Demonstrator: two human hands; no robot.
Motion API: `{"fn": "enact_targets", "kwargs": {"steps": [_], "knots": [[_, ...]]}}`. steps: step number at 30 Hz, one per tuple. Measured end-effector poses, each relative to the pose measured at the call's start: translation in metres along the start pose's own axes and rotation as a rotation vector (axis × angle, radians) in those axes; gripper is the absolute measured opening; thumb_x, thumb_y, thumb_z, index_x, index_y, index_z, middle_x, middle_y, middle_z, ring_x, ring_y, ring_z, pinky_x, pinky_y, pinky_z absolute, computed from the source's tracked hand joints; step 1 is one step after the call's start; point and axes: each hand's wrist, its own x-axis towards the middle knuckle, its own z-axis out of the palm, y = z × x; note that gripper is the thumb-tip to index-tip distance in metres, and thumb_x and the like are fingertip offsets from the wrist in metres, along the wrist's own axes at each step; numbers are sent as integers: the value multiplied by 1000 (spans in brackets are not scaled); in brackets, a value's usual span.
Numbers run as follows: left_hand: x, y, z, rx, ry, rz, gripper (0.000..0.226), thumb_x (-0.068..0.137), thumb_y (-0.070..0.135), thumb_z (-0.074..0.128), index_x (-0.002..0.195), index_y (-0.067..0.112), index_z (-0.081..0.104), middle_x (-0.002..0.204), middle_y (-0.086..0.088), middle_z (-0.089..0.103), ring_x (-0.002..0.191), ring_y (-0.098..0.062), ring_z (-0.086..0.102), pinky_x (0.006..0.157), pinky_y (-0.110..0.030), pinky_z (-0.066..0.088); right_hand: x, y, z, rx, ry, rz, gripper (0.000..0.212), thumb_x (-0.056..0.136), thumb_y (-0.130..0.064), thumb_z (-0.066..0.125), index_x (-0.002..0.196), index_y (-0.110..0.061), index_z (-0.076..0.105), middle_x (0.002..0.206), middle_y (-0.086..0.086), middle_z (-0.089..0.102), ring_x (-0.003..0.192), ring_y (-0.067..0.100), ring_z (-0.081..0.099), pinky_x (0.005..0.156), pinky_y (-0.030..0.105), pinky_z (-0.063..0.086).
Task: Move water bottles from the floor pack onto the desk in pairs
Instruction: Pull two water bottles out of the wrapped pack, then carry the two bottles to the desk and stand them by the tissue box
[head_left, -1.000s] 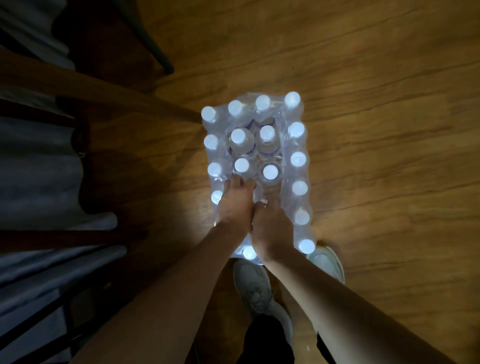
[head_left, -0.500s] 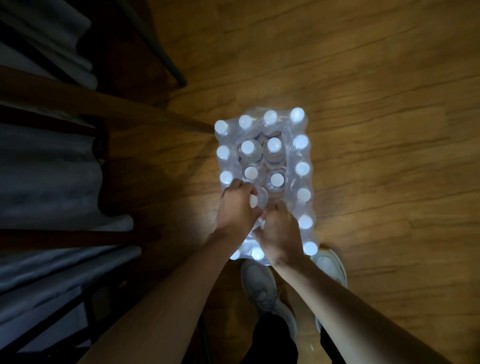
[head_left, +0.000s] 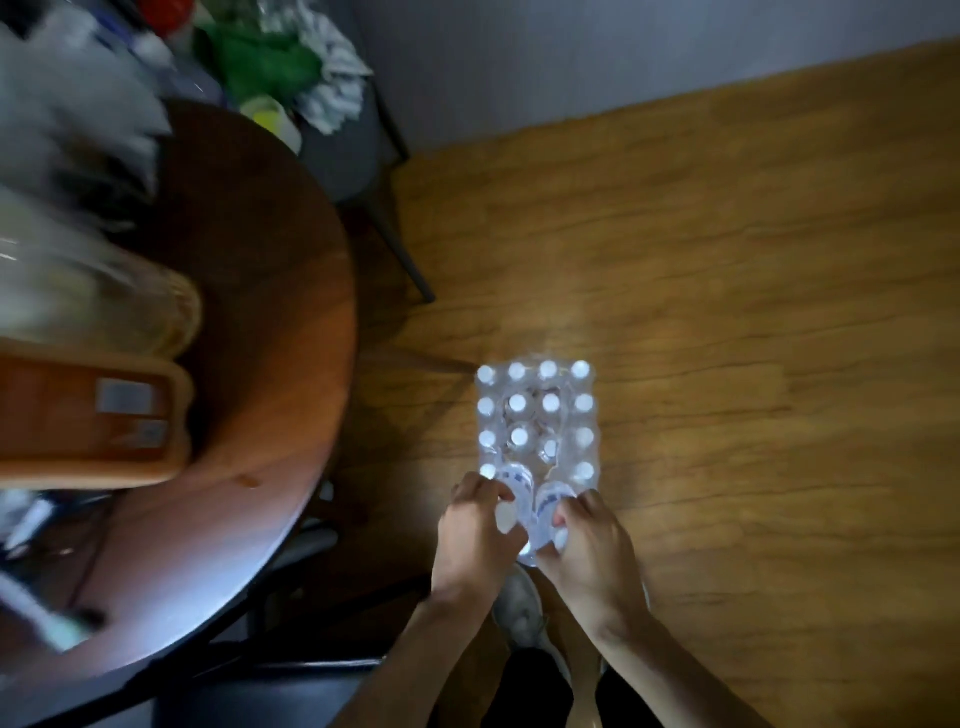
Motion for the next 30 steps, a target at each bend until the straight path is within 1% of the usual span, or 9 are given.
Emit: {"fn": "enact_targets", "kwargs": {"steps": [5, 9, 12, 15, 19, 21, 23, 28, 30], "knots": [[-59, 30, -59, -66, 2, -11, 29, 61, 7, 78, 88, 11, 70, 98, -4, 65, 85, -23, 64, 67, -21, 42, -48, -43, -84, 36, 50, -15, 35, 52, -27, 87, 71, -15, 60, 78, 0, 57, 66, 19, 60, 57, 25, 41], [-112, 53, -106, -91, 10, -2, 27, 60, 8, 73, 87, 10, 70, 95, -4, 65, 85, -25, 64, 69, -28, 47, -89, -77, -144, 30, 78, -48, 31, 50, -19, 83, 69, -15, 59, 77, 0, 56, 63, 22, 59, 55, 23, 37], [-150, 70, -141, -79, 27, -13, 29, 64, 13, 72, 93, 12, 71, 100, -1, 64, 89, -21, 63, 70, -21, 45, -120, -96, -185, 20, 46, -101, 28, 54, -17, 79, 71, -18, 57, 79, -9, 46, 60, 14, 49, 50, 12, 28], [-187, 88, -173, -73, 62, -26, 32, 69, 18, 74, 101, 14, 70, 104, 4, 61, 90, -15, 62, 69, -13, 39, -149, -114, -222, -20, 34, -181, 26, 61, -21, 79, 78, -16, 61, 85, -12, 43, 66, 10, 45, 53, 4, 20], [-243, 103, -202, -121, 158, -78, 31, 69, 19, 75, 99, 14, 69, 104, 4, 60, 90, -15, 62, 72, -19, 48, -184, -134, -259, -100, 12, -326, 24, 65, -23, 77, 82, -15, 64, 89, -6, 53, 70, 9, 43, 54, 4, 18], [-279, 108, -214, -154, 222, -125, 31, 70, 19, 75, 100, 15, 69, 104, 5, 59, 91, -14, 62, 76, -22, 52, -205, -143, -274, -155, -9, -417, 23, 63, -22, 76, 79, -15, 63, 86, -4, 56, 67, 10, 42, 54, 9, 22], [-305, 110, -218, -166, 269, -167, 31, 71, 22, 75, 101, 19, 69, 103, 10, 57, 92, -11, 61, 76, -20, 52, -217, -147, -280, -209, -27, -491, 23, 64, -22, 75, 82, -16, 62, 86, -4, 56, 68, 9, 41, 59, 15, 29], [-391, 119, -225, -183, 410, -286, 32, 73, 33, 73, 104, 25, 67, 105, 12, 55, 91, -6, 55, 71, -7, 40, -267, -172, -293, -359, -152, -714, 25, 73, -28, 72, 94, -19, 62, 102, -4, 55, 88, 12, 60, 68, 17, 46], [-425, 119, -225, -205, 459, -355, 31, 73, 34, 73, 102, 25, 67, 99, 13, 53, 87, -6, 54, 65, -5, 37, -290, -183, -293, -426, -194, -805, 27, 76, -29, 69, 99, -18, 62, 105, -3, 55, 93, 15, 61, 73, 19, 46]]}}
